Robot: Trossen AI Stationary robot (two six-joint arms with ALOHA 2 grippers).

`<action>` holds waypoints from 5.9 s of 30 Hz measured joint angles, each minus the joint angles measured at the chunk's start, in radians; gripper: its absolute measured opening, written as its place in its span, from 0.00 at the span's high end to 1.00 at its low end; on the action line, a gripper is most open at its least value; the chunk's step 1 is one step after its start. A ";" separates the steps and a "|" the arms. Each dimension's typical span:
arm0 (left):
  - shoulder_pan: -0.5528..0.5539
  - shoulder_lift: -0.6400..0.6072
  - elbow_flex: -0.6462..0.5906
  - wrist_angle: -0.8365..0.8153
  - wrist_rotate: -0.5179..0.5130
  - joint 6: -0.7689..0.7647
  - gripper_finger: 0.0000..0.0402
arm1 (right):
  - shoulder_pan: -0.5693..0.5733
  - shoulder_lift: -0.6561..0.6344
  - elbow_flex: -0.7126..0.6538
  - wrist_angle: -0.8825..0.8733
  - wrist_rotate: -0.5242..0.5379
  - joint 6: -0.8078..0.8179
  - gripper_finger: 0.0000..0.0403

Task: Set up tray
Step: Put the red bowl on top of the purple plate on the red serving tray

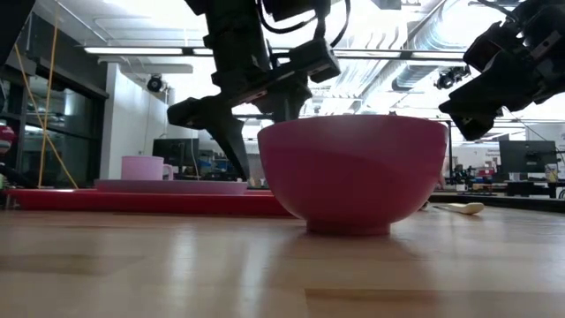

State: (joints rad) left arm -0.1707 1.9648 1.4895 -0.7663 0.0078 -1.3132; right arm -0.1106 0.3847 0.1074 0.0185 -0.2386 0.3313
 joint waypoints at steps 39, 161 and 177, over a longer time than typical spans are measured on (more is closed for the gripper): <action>0.000 0.002 0.150 -0.188 0.050 0.011 0.96 | 0.000 0.000 0.000 0.000 0.000 0.004 0.82; 0.866 -0.595 -0.572 -0.172 -0.022 0.804 0.96 | 0.000 0.000 0.000 0.008 0.163 0.088 0.82; 0.866 -0.595 -0.572 -0.143 -0.053 0.803 0.91 | 0.000 0.000 0.000 0.008 0.164 0.098 0.82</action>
State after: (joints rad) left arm 0.6956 1.3697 0.9176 -0.9098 -0.0449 -0.5106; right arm -0.1106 0.3847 0.1074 0.0261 -0.0745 0.4291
